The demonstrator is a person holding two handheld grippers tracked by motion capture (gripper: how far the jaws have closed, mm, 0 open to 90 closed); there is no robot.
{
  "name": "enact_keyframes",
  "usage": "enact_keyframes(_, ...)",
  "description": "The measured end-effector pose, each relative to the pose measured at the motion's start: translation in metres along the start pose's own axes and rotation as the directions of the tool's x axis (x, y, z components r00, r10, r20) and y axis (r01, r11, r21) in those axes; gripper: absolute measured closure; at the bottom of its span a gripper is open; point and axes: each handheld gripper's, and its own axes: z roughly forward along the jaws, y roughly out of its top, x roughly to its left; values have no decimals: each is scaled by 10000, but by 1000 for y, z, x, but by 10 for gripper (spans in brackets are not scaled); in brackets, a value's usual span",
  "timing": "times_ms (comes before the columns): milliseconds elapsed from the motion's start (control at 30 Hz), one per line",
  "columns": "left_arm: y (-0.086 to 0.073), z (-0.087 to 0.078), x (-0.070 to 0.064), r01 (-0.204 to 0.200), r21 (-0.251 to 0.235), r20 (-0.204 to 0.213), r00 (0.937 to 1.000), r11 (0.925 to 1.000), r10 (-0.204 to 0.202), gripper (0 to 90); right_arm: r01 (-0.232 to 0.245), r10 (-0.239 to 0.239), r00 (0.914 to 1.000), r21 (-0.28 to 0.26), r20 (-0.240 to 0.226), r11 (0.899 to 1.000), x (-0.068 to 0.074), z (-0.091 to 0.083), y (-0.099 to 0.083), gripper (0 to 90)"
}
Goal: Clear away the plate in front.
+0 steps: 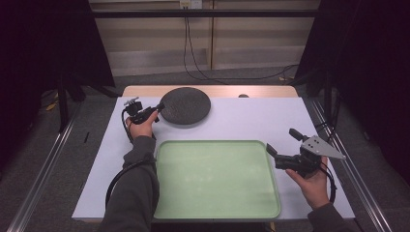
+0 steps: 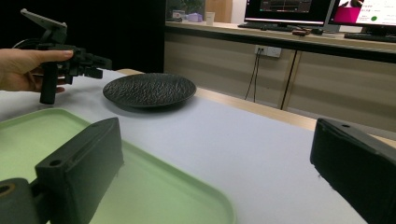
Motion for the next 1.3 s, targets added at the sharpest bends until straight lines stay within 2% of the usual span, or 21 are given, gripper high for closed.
enact_keyframes(167,0,9,1,406,131,-222,9989,9991,-403,363,-96,96,10000,-28,-21,10000,0,0,1,26)
enact_keyframes(200,-2,11,2,782,26,-176,9968,9969,-781,363,-96,96,10000,-28,-21,10000,0,0,1,26)
enact_keyframes(300,-6,16,3,1004,29,-156,9948,9949,-1004,442,-120,120,9998,-51,-161,9999,-1,-1,1,27)
enact_keyframes(333,-7,19,3,1427,2,-160,9896,9898,-1427,450,-114,113,9998,-50,-160,9999,-1,-1,1,28)
enact_keyframes(433,-9,23,4,1589,-35,-94,9872,9873,-1590,461,-107,106,9998,-94,-153,9999,-1,-1,1,28)
enact_keyframes(467,-9,23,4,1687,183,-139,9856,9855,-1685,466,-148,146,9998,-113,-131,9998,-1,-1,1,28)
enact_keyframes(500,-10,25,4,1902,-33,-148,9816,9817,-1903,481,-134,133,9998,-106,-142,9999,-1,-1,1,29)
enact_keyframes(533,-11,27,4,2143,105,-91,9768,9767,-2142,496,-207,205,9997,-141,-128,9997,-1,-1,1,29)
enact_keyframes(667,-11,31,3,2296,242,-194,9732,9730,-2292,525,-180,176,9997,-188,-190,9997,-1,-2,2,31)
enact_keyframes(767,-11,34,5,2143,608,-107,9768,9749,-2140,531,-179,175,9996,-187,-202,9997,-2,-2,2,31)
enact_keyframes(800,-11,37,2,2524,404,-238,9675,9668,-2516,531,-221,218,9996,-187,-180,9996,-2,-2,2,31)
enact_keyframes(833,-12,38,2,2487,452,-155,9686,9675,-2483,542,-330,327,9994,-196,-148,9993,-3,-3,2,31)
enact_keyframes(900,-12,42,0,2663,332,-163,9639,9633,-2659,541,-336,333,9993,-225,-167,9992,-4,-3,2,31)
enact_keyframes(933,-12,41,3,2379,585,-66,9713,9695,-2379,541,-336,333,9993,-225,-167,9992,-4,-3,2,31)
enact_keyframes(967,-13,43,0,2911,227,-289,9564,9564,-2905,542,-303,299,9994,-249,-159,9992,-4,-3,2,31)
enact_keyframes(1000,-14,43,1,3016,219,-63,9534,9532,-3016,550,-316,312,9994,-225,-171,9992,-5,-4,2,31)
enact_keyframes(1067,-15,44,1,3177,138,-42,9482,9481,-3177,552,-419,416,9991,-272,-82,9988,-6,-4,3,32)
enact_keyframes(1133,-16,45,0,3236,16,-195,9460,9462,-3235,556,-456,453,9989,-261,-107,9986,-6,-4,3,32)
enact_keyframes(1167,-16,44,2,3141,145,-159,9493,9493,-3138,583,-451,449,9989,-224,-101,9987,-7,-4,2,32)
enact_keyframes(1200,-17,45,2,3301,70,-140,9439,9439,-3300,583,-451,449,9989,-224,-101,9987,-7,-4,2,32)
enact_keyframes(1300,-17,45,2,3481,-30,-282,9370,9374,-3481,660,-415,412,9991,-230,-104,9989,-6,-4,2,34)
